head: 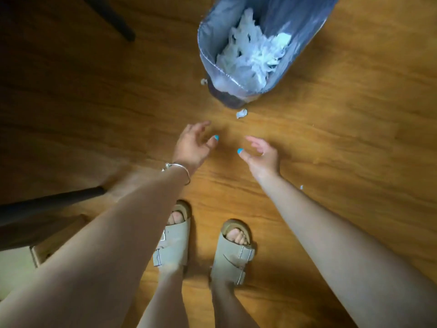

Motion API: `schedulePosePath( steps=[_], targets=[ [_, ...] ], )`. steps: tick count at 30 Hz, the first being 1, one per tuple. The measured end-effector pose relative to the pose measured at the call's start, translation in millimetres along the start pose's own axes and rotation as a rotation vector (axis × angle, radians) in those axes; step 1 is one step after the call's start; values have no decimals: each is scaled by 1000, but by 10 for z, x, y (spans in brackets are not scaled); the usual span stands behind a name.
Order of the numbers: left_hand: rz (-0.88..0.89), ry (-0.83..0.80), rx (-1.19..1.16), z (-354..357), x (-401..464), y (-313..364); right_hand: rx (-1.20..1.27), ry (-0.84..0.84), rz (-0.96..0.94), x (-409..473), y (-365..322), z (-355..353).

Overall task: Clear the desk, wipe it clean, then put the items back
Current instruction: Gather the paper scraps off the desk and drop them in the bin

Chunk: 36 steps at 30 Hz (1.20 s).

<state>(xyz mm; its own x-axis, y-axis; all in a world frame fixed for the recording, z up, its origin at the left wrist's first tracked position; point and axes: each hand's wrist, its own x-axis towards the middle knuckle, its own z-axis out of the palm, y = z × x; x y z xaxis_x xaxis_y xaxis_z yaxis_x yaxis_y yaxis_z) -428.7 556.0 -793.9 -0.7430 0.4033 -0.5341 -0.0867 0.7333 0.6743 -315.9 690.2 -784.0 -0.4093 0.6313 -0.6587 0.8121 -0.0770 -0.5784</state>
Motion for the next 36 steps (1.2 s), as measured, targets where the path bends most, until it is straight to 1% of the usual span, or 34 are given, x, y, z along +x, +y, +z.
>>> schedulePosePath(
  steps=[3, 6, 8, 11, 13, 14, 15, 17, 19, 21, 23, 25, 28, 30, 32, 34, 36],
  targets=[
    [70, 3, -47, 326, 306, -29, -27, 53, -46, 409, 166, 128],
    [188, -36, -23, 574, 612, -50, -207, 44, -203, 841, 154, 202],
    [237, -41, 59, 685, 786, -90, -231, 86, -245, 1060, 86, 245],
    [265, 32, 262, 746, 963, -211, -221, 197, -262, 1263, 19, 327],
    [350, 45, 361, 726, 1035, -318, -243, 250, -232, 1326, 22, 390],
    [392, 22, 388, 702, 1061, -391, -240, 267, -221, 1341, 44, 417],
    [425, -17, 406, 677, 1061, -460, -212, 258, -217, 1329, 83, 429],
    [436, -102, 420, 598, 980, -576, -107, 144, -174, 1220, 191, 433],
    [331, -198, 359, 485, 768, -576, -19, 4, -78, 958, 262, 323],
    [156, -227, 281, 328, 438, -529, 1, -53, -20, 631, 298, 146],
    [7, -191, 255, 125, 54, -422, -17, -78, 10, 268, 204, -72],
    [-104, -164, 234, -97, -326, -231, -81, -114, 4, -70, -32, -313],
    [-202, -123, 160, -469, -799, 209, -192, -204, -58, -506, -618, -658],
    [-229, -79, 21, -736, -1015, 508, -162, -189, -114, -723, -1145, -862],
    [-250, -49, -116, -999, -1157, 783, -63, -113, -164, -817, -1669, -1004],
    [-255, -44, -162, -1218, -1242, 1014, 39, -42, -170, -824, -2120, -1084],
    [-252, -46, -162, -1387, -1280, 1191, 75, -18, -146, -777, -2447, -1125]
  ],
)
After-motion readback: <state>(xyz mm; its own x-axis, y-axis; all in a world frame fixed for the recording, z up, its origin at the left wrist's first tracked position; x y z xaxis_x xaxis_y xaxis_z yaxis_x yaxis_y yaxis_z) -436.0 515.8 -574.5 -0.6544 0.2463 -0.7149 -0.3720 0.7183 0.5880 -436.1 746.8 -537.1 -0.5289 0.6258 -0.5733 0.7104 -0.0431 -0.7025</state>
